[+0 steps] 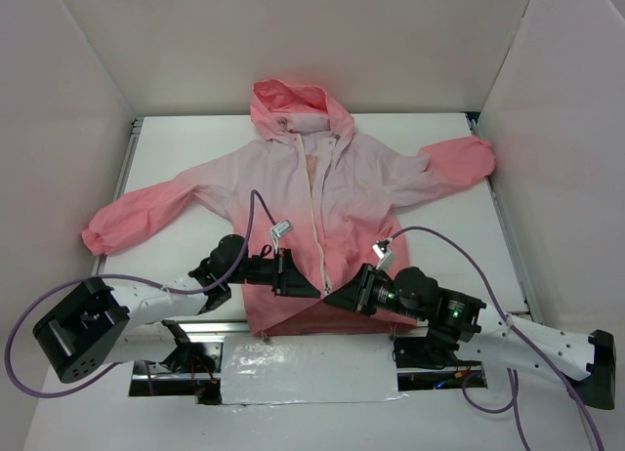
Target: Zip up the jacket
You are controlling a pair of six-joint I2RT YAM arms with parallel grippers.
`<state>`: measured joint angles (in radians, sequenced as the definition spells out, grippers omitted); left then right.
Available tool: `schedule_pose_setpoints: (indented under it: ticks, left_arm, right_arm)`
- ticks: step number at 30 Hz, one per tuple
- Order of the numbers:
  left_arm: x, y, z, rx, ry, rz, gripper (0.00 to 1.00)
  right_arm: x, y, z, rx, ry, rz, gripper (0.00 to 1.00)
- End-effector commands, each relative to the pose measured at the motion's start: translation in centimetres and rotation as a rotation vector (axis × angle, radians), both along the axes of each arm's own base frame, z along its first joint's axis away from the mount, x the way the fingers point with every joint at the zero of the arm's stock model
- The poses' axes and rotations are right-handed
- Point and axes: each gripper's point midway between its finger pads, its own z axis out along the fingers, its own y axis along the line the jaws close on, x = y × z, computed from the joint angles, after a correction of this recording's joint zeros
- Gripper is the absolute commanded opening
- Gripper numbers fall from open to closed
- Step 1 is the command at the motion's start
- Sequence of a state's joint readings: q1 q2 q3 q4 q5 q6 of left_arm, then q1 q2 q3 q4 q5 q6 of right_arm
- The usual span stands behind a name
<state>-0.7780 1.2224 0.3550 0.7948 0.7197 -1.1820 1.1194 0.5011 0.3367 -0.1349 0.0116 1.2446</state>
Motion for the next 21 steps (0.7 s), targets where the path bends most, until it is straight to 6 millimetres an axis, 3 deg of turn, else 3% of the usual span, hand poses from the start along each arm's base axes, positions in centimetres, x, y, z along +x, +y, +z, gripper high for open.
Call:
schedule_pose_setpoints:
  ticks: [1,10,14,21]
  left_arm:
    - [-0.77,-0.29,0.91,-0.045,-0.056,-0.047,0.00]
    - [-0.78,-0.38,0.76,-0.042,-0.056,-0.048,0.00]
    - [-0.79,-0.35,0.54,-0.034,-0.056,-0.049,0.00]
    - [-0.73,-0.41,0.48,-0.032,-0.059,-0.050,0.00]
  right_arm:
    - [0.37,0.06,0.78,0.032,-0.013,-0.023,0.24]
    - [0.48,0.01,0.46,0.032,-0.006,-0.032,0.23]
    - [0.51,-0.16,0.61,0.025,0.000,-0.039,0.35]
    - [0.43,-0.24,1.11,0.036,0.002,-0.041,0.36]
